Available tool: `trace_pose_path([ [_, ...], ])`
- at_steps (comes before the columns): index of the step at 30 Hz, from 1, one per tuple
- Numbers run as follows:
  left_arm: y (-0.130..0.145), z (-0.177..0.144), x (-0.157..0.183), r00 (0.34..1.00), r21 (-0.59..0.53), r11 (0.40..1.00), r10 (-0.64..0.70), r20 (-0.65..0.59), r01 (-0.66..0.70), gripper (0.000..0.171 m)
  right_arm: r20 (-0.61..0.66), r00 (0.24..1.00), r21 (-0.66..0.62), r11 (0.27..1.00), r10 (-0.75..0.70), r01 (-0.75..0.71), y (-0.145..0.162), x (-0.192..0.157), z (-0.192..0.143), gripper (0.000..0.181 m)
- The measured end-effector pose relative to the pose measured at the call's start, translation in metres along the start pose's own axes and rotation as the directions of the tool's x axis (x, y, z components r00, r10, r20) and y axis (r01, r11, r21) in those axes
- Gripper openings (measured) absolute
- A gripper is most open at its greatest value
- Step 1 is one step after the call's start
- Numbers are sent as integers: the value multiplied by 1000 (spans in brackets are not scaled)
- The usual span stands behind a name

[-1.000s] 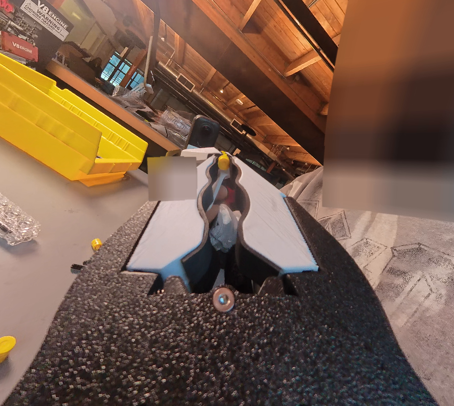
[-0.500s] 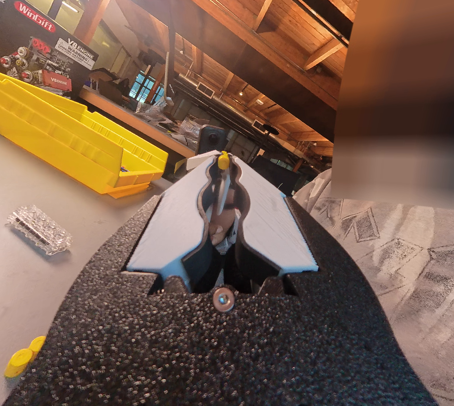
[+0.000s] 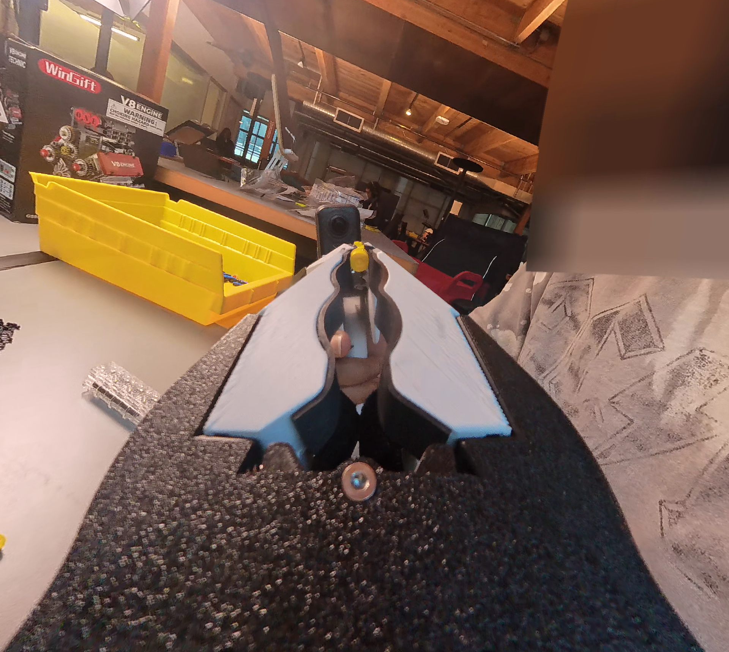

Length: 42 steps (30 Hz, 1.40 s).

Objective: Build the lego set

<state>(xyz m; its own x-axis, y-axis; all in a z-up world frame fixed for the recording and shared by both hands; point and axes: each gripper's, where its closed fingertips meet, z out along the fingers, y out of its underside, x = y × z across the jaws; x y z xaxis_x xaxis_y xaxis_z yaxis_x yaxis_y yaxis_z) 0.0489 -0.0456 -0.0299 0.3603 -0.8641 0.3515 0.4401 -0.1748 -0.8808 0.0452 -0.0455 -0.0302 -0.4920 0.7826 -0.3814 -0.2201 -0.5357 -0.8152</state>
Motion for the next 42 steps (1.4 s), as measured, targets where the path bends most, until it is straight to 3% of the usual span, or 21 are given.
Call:
trace_pose_path([
  [9, -1, 3, 3, 994, -39, 993, 111, 18, -110, 8, 19, 1000, 17, 1000, -2, 1, -2, -3, 0, 1],
  [16, 6, 3, 5, 971, -140, 962, 240, 16, -236, 9, 42, 998, -56, 997, -45, 47, 3, -5, -3, 1],
  [20, 3, 4, 8, 971, -116, 965, 238, 7, -235, 9, 69, 997, -40, 999, -34, 37, 0, -8, -1, 2],
  [29, -19, 20, 18, 964, 53, 962, 266, 25, -267, 8, 134, 990, 152, 986, 54, -74, -27, -20, 5, 1],
  [34, -24, 34, 17, 937, 34, 937, 347, 41, -349, 9, 116, 993, 189, 981, 23, -45, -38, -21, 1, 2],
  [42, -15, 32, 17, 929, -72, 927, 370, 10, -368, 9, 92, 987, 8, 991, -132, 132, -29, -22, 0, 3],
])
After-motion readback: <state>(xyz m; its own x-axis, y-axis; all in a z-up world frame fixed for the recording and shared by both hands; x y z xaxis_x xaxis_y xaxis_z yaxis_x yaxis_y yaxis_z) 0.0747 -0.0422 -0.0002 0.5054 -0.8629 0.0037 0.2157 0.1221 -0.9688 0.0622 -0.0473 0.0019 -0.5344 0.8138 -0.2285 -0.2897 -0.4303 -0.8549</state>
